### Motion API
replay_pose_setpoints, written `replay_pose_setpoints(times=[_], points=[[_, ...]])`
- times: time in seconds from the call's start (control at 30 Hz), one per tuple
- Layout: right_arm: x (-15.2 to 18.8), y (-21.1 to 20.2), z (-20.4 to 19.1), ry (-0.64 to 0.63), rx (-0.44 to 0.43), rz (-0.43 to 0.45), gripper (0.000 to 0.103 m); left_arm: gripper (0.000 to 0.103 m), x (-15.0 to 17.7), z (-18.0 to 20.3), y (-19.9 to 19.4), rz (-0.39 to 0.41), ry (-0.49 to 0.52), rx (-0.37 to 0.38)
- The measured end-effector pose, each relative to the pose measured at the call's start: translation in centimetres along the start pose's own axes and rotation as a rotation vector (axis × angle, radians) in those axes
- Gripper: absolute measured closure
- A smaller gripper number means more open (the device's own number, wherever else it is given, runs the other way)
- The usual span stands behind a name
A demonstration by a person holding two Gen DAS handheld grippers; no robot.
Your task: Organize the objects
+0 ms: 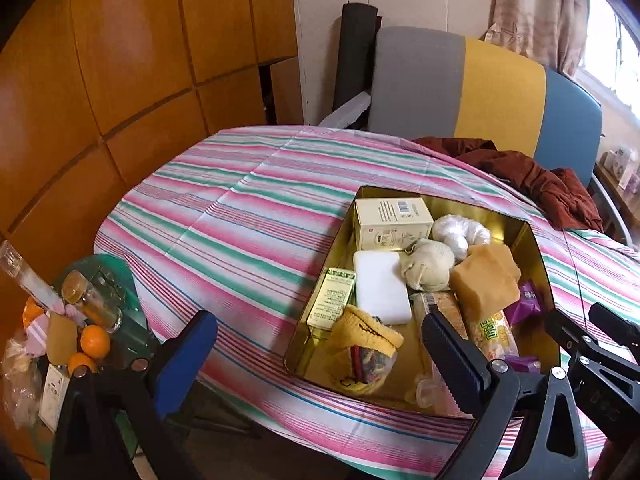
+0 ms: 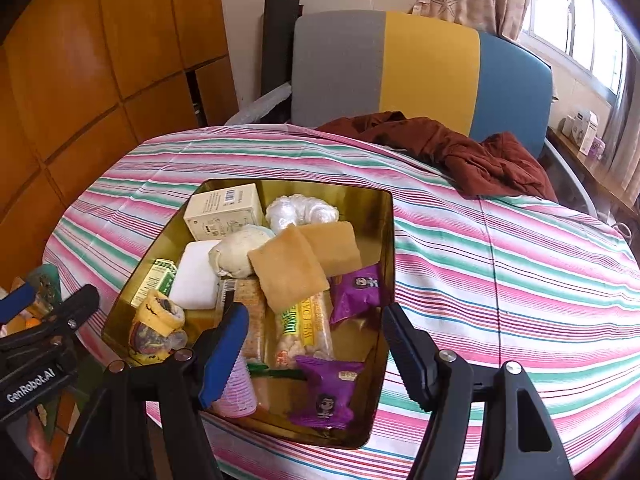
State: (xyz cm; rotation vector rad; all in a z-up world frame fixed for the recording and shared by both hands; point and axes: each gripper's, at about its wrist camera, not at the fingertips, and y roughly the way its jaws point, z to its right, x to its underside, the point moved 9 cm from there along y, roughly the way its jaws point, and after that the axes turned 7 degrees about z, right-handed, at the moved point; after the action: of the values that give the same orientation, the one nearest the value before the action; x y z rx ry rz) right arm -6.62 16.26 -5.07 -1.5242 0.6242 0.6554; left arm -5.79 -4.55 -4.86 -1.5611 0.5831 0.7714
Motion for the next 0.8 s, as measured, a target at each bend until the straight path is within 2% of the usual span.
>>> replay_pose_setpoints(times=[0.33,0.53,0.8], points=[[-0.14,-0.16,-0.72,-0.004,-0.004,0.003,0.033,0.000,0.25,0.03,0.07,0.009,0.039,-0.041],[-0.15,-0.20,-1.00,-0.006,-0.005,0.005,0.033,0.000,0.52,-0.01,0.21,-0.011,0.053,-0.040],[-0.16,-0.14,-0.85,0.001,-0.004,0.009,0.033,0.000,0.42,0.53,-0.23,0.010,0.077,-0.034]])
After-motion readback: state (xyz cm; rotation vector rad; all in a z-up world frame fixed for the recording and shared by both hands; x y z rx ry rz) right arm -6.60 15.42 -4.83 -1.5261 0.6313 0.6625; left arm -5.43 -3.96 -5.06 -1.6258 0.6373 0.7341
